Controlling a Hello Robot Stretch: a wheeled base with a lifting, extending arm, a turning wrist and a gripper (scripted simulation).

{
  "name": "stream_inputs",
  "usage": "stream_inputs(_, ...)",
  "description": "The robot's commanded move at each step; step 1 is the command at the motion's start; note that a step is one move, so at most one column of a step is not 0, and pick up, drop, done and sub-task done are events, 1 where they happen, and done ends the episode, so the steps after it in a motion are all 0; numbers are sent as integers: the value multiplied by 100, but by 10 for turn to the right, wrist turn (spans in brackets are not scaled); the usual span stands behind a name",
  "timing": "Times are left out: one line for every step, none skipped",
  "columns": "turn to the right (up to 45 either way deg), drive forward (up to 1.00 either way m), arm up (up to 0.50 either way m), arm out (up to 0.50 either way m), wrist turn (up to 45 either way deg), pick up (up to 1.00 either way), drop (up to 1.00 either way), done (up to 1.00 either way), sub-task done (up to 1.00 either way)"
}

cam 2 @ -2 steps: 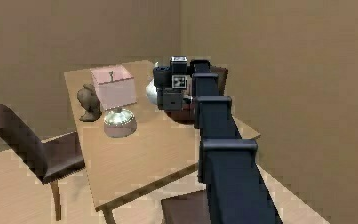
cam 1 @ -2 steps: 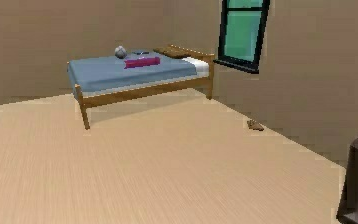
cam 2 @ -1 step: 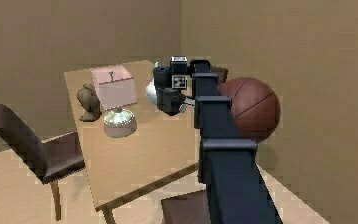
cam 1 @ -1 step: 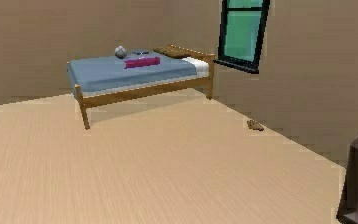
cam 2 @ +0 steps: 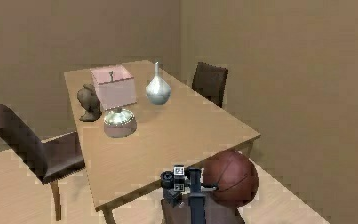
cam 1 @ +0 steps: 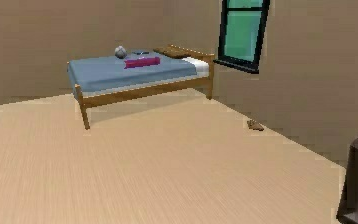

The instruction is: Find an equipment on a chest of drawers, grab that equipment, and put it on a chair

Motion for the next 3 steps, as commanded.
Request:
stream_inputs(0,0,0,2,0,0,0,0,0)
stream_inputs(0,0,-32,0,0,0,0,0,0)
stream_inputs(0,0,0,0,0,0,100,0,0)
